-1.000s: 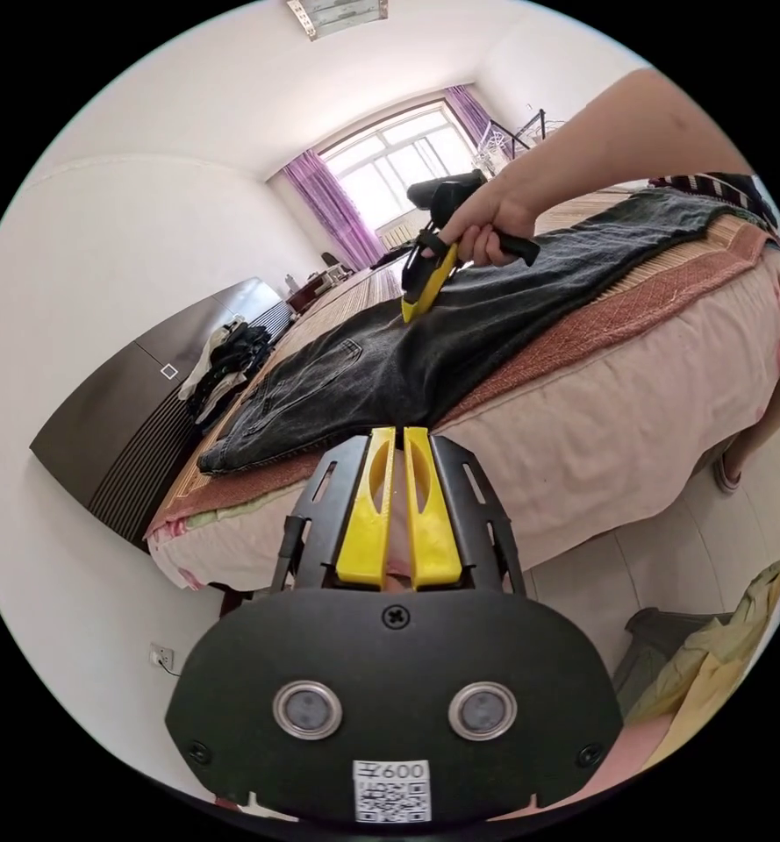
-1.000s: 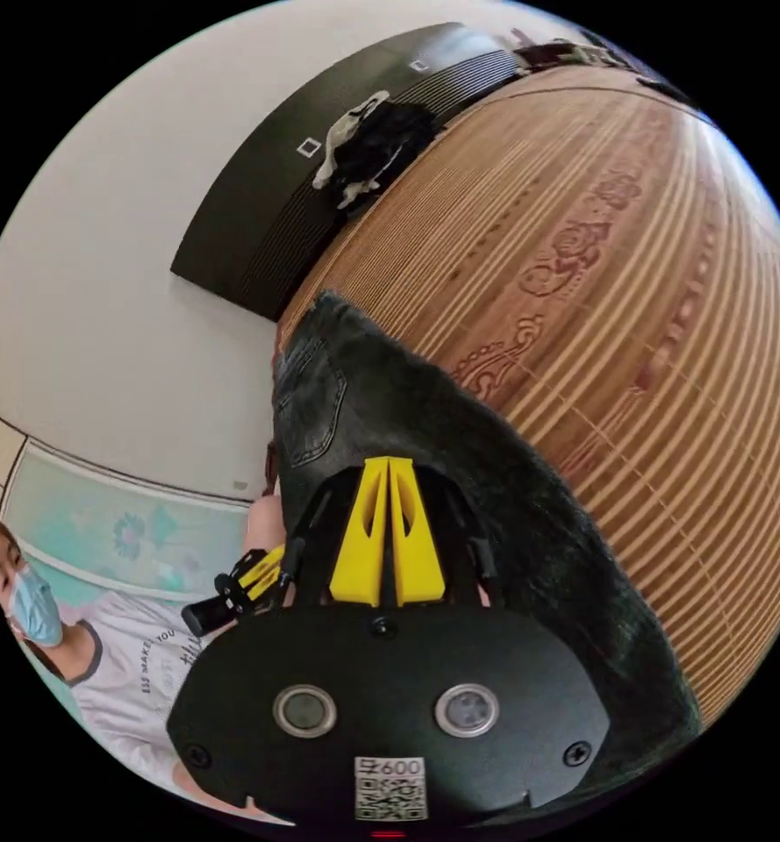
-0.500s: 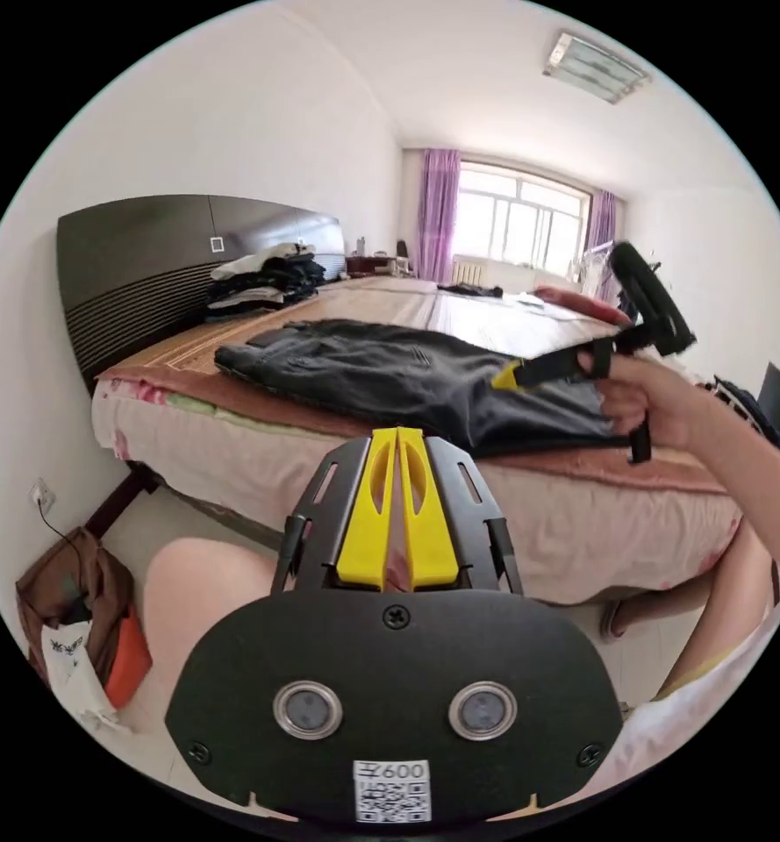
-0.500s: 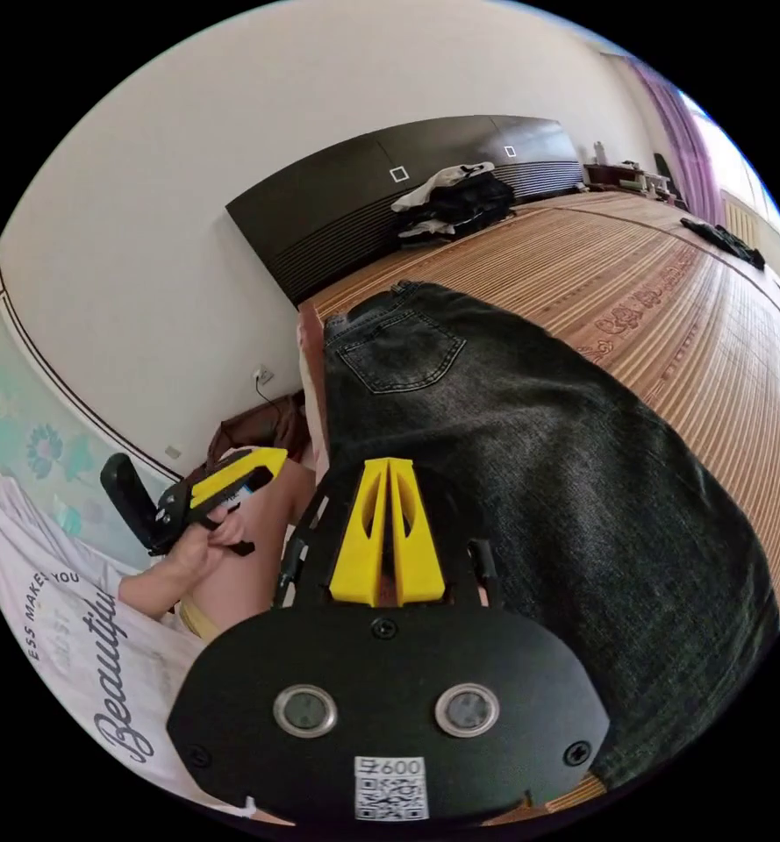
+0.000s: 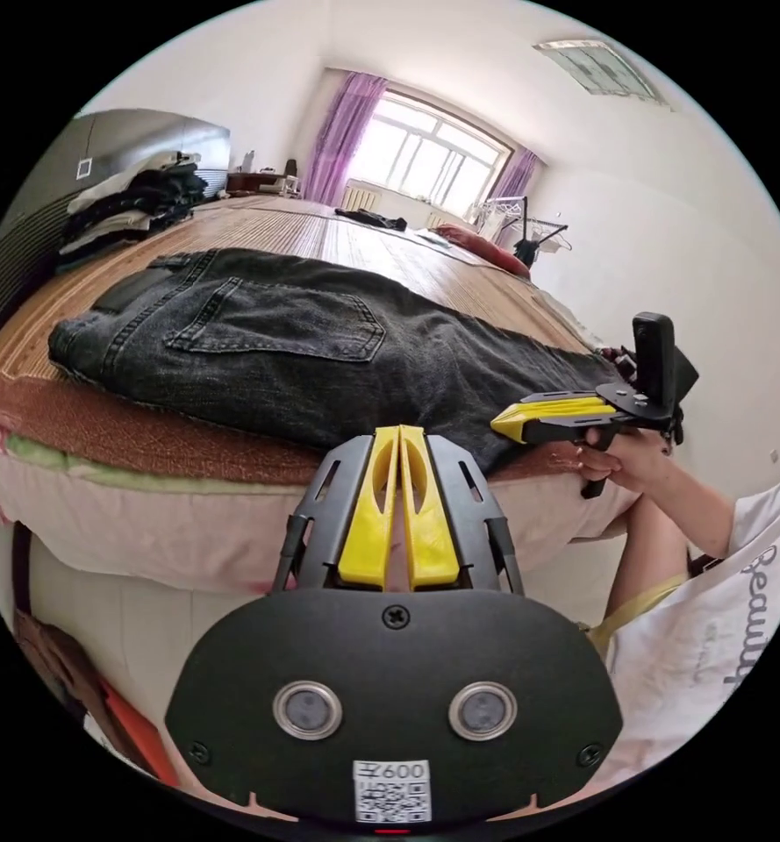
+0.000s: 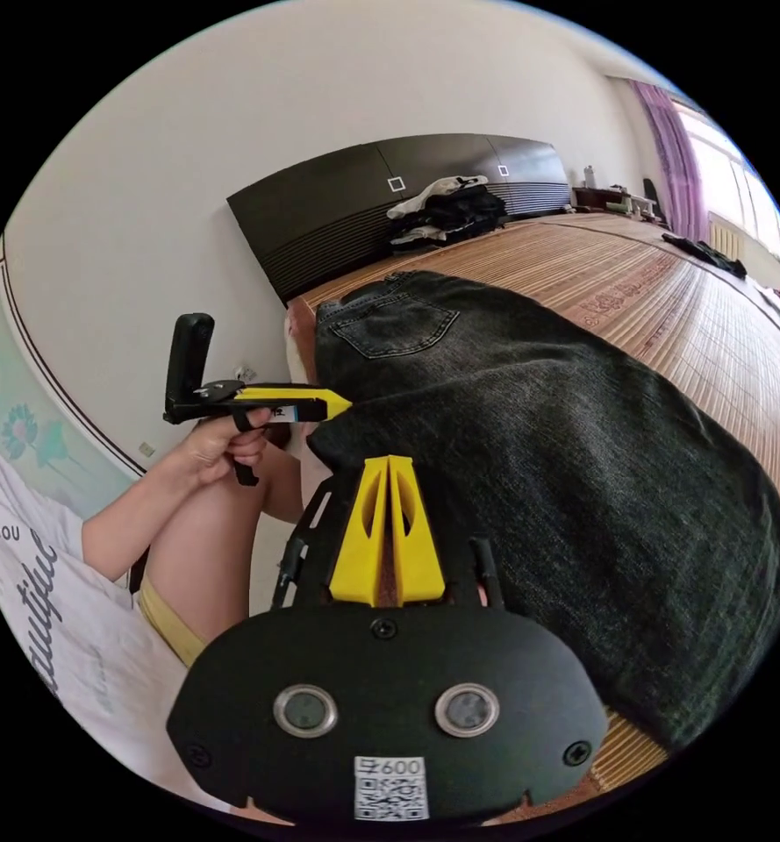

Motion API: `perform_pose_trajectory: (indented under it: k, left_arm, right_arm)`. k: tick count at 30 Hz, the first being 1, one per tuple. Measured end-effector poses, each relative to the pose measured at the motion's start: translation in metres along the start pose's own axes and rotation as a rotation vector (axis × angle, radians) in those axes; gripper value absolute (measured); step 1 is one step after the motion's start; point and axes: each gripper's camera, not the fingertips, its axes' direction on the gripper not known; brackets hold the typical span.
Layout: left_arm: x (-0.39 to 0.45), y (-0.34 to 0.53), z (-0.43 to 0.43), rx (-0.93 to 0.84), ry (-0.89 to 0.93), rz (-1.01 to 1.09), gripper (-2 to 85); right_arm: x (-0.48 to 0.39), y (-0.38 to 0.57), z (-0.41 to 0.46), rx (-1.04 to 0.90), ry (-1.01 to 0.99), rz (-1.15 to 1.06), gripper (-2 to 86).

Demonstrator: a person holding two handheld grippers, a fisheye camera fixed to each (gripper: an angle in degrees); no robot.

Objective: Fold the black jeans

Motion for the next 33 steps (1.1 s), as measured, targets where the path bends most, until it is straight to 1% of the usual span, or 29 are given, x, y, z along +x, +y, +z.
perform_pose_trajectory:
  k: [3, 5, 7, 9, 10, 12, 14, 17, 18, 21, 23, 24, 25, 27, 28, 30, 31, 33]
  left_arm:
    - [0.006, -0.002, -0.015, 0.027, -0.034, -0.048, 0.6]
    - [0.014, 0.0, -0.03, 0.098, -0.034, -0.013, 0.7]
    - [0.023, 0.003, -0.041, 0.176, 0.018, 0.063, 0.7]
    - [0.023, 0.005, -0.03, 0.138, 0.083, 0.084, 0.7]
    - [0.022, 0.01, -0.008, 0.025, 0.071, 0.097, 0.7]
    - [0.022, 0.027, -0.006, 0.068, 0.038, 0.121, 0.6]
    - [0.027, 0.029, -0.002, 0.029, 0.022, 0.155, 0.6]
    - [0.04, 0.022, -0.003, -0.003, -0.006, 0.205, 0.6]
    - [0.045, 0.019, -0.006, 0.009, -0.005, 0.21, 0.6]
    - [0.051, 0.027, -0.007, 0.133, 0.052, 0.155, 0.5]
    - [0.057, 0.039, 0.025, 0.035, -0.017, 0.176, 0.4]
    - [0.065, 0.059, 0.029, 0.115, -0.057, 0.238, 0.4]
    - [0.072, 0.074, 0.034, 0.163, -0.087, 0.254, 0.4]
    - [0.089, 0.084, 0.04, 0.175, -0.153, 0.277, 0.3]
    - [0.107, 0.087, 0.046, 0.161, -0.226, 0.333, 0.3]
    - [0.129, 0.092, 0.055, 0.14, -0.317, 0.411, 0.2]
    - [0.138, 0.097, 0.061, 0.137, -0.35, 0.441, 0.2]
    - [0.142, 0.106, 0.067, 0.152, -0.36, 0.452, 0.2]
  right_arm:
    - [-0.007, 0.013, 0.005, 0.019, 0.001, 0.014, -0.8]
    - [-0.012, 0.026, 0.008, 0.05, 0.005, 0.038, -0.8]
    - [-0.019, 0.036, 0.011, 0.076, 0.026, 0.044, -0.8]
    - [-0.029, 0.045, 0.014, 0.106, 0.06, 0.037, -0.9]
    - [-0.037, 0.051, 0.016, 0.125, 0.089, 0.034, -0.9]
    - [-0.052, 0.061, 0.021, 0.149, 0.15, -0.007, -0.9]
    - [-0.076, 0.072, 0.029, 0.168, 0.267, -0.1, -0.9]
    - [-0.102, 0.085, 0.04, 0.205, 0.405, -0.166, -0.9]
    - [-0.106, 0.087, 0.041, 0.216, 0.428, -0.174, -0.9]
    - [-0.119, 0.097, 0.048, 0.259, 0.502, -0.186, -0.9]
    - [-0.12, 0.099, 0.05, 0.269, 0.516, -0.17, -0.9]
    - [-0.121, 0.099, 0.05, 0.28, 0.518, -0.174, -0.9]
    - [-0.121, 0.099, 0.05, 0.283, 0.524, -0.176, -0.9]
    - [-0.119, 0.095, 0.048, 0.289, 0.522, -0.17, -0.9]
    - [-0.116, 0.092, 0.046, 0.287, 0.516, -0.166, -0.9]
    - [-0.111, 0.087, 0.042, 0.291, 0.501, -0.159, -0.9]
    - [-0.107, 0.083, 0.039, 0.294, 0.493, -0.155, -0.9]
    - [-0.102, 0.076, 0.035, 0.299, 0.488, -0.154, -0.9]
